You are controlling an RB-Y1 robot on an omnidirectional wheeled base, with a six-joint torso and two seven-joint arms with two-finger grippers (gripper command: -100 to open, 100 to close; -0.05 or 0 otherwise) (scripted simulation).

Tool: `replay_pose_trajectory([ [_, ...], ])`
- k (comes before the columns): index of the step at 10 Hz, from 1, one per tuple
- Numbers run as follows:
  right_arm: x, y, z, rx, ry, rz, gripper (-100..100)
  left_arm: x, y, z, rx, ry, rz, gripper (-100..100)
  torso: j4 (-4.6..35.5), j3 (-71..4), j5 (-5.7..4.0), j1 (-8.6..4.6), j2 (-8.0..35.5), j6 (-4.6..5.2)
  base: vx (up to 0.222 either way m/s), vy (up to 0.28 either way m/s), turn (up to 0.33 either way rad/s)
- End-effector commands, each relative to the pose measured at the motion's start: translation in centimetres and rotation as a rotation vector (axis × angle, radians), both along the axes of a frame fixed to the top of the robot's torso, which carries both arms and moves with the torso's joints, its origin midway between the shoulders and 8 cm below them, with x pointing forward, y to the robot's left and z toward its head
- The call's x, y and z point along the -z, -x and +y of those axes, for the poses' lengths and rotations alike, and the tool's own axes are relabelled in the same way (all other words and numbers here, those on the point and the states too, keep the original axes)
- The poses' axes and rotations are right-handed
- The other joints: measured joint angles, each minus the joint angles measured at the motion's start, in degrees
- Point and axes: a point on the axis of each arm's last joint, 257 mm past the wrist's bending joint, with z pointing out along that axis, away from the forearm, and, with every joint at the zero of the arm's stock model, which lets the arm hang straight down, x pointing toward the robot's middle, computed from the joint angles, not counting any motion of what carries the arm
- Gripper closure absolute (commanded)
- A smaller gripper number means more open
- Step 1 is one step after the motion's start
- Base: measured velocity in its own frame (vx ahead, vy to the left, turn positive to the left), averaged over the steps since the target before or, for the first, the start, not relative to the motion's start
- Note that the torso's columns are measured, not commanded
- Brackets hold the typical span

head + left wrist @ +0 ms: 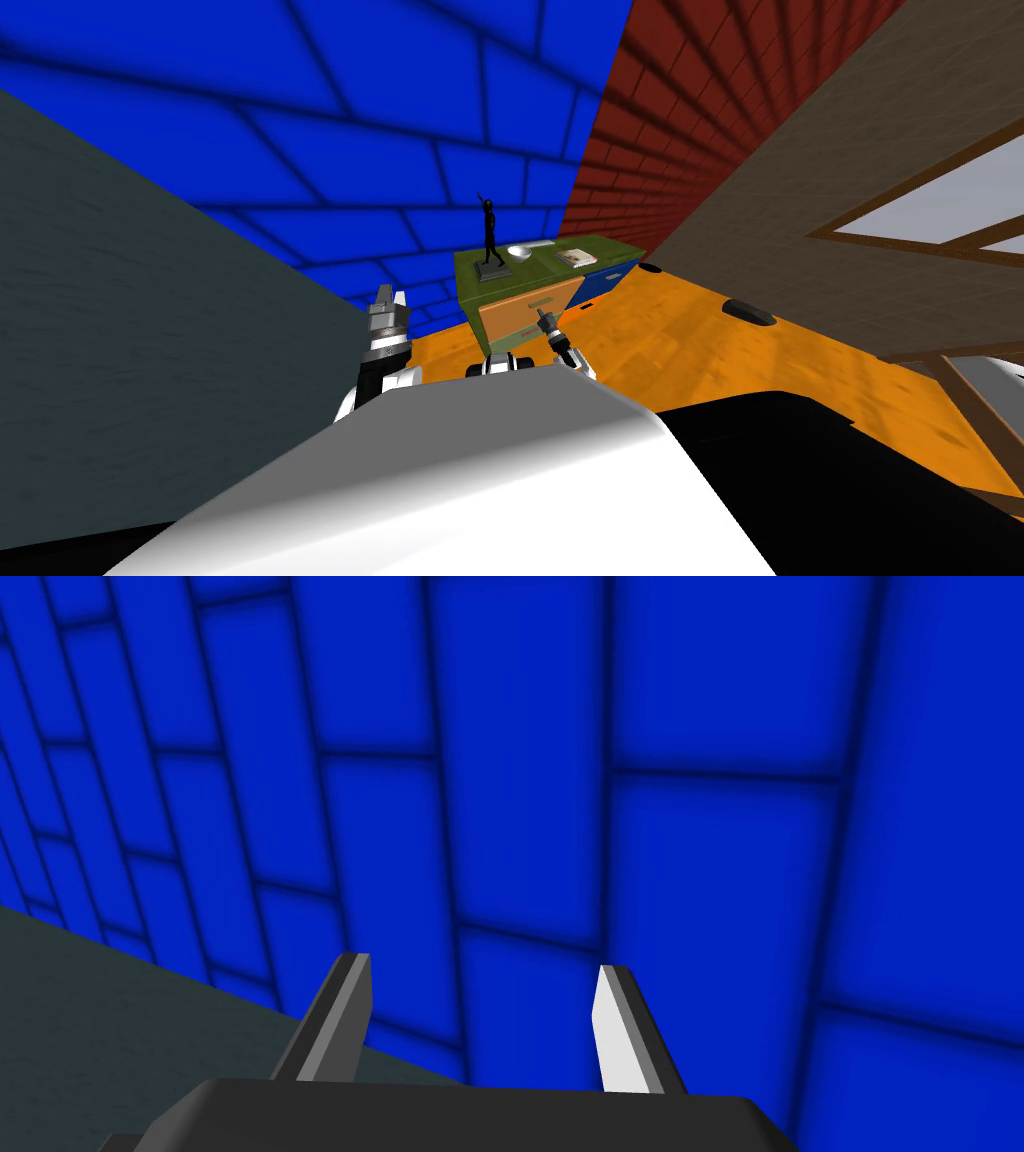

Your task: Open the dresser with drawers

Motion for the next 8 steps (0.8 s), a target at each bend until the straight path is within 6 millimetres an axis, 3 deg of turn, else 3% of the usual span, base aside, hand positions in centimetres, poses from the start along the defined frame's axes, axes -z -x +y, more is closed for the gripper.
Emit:
replay_pose_trajectory([
  [1, -0.31, 0.11, -0.13, -0.006, -0.001, -0.002, 100, 0.00, 0.00, 0.00, 0.000, 0.000, 0.000, 0, -0.04, -0.11, -0.02, -0.08, -0.19, 0.00, -0.198, -0.070, -0.019],
  [3, -0.35, 0.12, -0.14, -0.007, -0.001, -0.003, 100, 0.00, 0.00, 0.00, 0.000, 0.000, 0.000, 0, -0.10, -0.23, 0.06, 0.25, -0.36, -0.01, -0.166, -0.023, -0.017],
  [4, -0.06, 0.04, -0.25, -0.002, 0.003, 0.006, -100, 0.01, 0.00, 0.00, 0.000, 0.000, 0.000, 0, -0.20, -0.46, 0.08, 0.31, -0.79, -0.02, 0.057, 0.040, 0.026],
  [8, 0.49, -0.16, -0.42, 0.007, 0.012, 0.021, -100, 0.02, 0.01, 0.01, 0.000, 0.000, 0.000, 0, -0.15, -0.34, 0.02, 0.06, -0.55, -0.01, 0.144, 0.074, 0.026],
])
